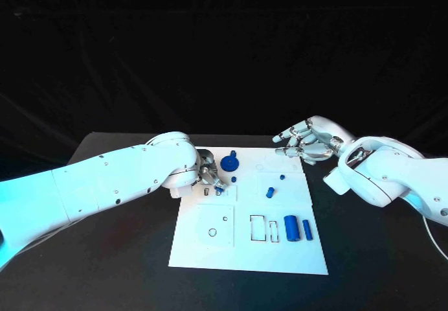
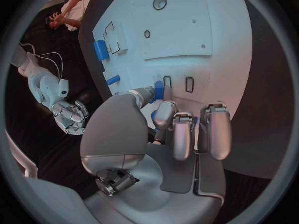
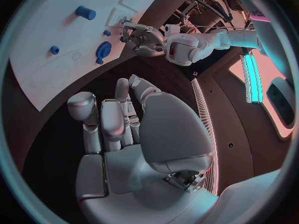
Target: Assemble the parts on the task board
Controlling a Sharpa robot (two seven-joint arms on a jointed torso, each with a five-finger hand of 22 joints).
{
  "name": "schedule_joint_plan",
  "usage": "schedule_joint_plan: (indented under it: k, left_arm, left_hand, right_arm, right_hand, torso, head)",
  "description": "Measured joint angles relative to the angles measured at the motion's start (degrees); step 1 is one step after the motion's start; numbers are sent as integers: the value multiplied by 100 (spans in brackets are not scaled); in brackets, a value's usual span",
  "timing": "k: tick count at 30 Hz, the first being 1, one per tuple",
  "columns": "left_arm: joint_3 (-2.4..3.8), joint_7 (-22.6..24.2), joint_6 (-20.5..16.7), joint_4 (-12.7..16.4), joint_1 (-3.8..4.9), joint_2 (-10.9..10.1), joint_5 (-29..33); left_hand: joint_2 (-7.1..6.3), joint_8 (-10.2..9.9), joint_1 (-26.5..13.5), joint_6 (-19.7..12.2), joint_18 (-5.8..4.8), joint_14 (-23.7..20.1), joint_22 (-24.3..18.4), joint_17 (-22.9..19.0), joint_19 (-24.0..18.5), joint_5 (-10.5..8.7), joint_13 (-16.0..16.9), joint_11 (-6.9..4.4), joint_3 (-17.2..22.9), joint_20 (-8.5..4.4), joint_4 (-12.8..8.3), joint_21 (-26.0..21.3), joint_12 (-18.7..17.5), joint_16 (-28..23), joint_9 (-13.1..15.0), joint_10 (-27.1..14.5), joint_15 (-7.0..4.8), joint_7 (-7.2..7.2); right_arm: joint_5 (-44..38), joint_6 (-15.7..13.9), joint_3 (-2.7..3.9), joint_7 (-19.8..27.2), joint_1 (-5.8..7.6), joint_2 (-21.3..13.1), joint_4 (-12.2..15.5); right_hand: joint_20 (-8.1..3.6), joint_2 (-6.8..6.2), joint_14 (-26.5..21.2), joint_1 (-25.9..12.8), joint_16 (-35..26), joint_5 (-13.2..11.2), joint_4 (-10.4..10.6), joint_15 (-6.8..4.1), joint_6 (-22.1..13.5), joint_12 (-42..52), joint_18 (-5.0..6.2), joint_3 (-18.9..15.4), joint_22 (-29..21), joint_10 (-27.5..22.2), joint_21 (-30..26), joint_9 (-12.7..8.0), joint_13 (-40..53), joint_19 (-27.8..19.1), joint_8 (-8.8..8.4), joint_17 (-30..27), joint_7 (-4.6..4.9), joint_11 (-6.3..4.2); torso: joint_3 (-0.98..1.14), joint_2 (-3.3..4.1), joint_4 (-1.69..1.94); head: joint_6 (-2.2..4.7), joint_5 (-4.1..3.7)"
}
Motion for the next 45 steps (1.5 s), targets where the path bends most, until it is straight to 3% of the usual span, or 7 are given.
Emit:
schedule_joint_plan:
  k: [20, 45]
  left_arm:
    - [-32, -7, 8, -85, -54, 39, -364]
    - [-37, 19, 229, -23, -61, 19, -434]
  left_hand:
    - [-113, 65, -114, 20, 0, 0, -1, -1, 0, 1, 10, -27, 161, 0, -161, 0, 0, 0, 126, 28, 0, 18]
    - [-59, 88, -300, 21, 0, 0, -2, 2, 0, -2, 15, -48, 165, 0, -248, 21, 0, 0, 272, 49, 0, 18]
  right_arm:
    - [-12, 54, -5, 0, -1, 25, -11]
    - [47, 80, -10, 11, -3, 25, -28]
  right_hand:
    - [0, 0, 0, 0, 0, 0, 16, 0, -2, 0, 0, 16, -16, 1, 1, 0, -4, 0, 0, -8, 2, 1]
    - [0, 0, 0, 0, 0, 0, 16, 0, -16, 0, 0, 16, -21, 1, -22, 0, -9, 1, 0, -8, 16, 1]
  torso:
    - [-4, 4, -10]
    - [2, 6, -7]
  head:
    - [-7, 43]
    - [-49, 27]
